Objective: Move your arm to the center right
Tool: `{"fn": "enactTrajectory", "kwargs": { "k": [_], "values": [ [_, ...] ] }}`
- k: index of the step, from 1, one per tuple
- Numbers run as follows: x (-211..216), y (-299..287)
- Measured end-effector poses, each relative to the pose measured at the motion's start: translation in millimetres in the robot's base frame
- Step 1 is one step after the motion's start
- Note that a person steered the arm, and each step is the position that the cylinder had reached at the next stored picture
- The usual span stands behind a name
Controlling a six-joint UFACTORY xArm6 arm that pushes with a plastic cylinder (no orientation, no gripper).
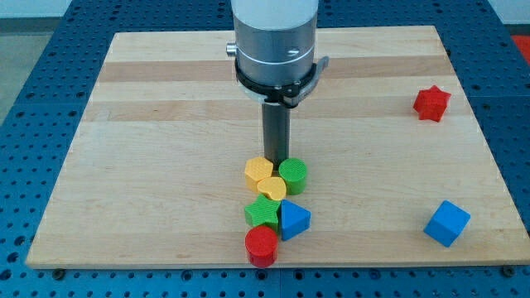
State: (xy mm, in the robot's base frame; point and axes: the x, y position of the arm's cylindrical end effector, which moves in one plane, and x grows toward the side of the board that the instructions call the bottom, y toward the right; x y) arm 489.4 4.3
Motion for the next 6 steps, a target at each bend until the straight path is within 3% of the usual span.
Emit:
{"fn": "enactTrajectory", "kwargs": {
  "k": [1,3,4,5,6],
  "values": [
    [-42,50],
    [-184,156],
    [-235,197],
    [-163,264],
    [-144,274]
  ]
}}
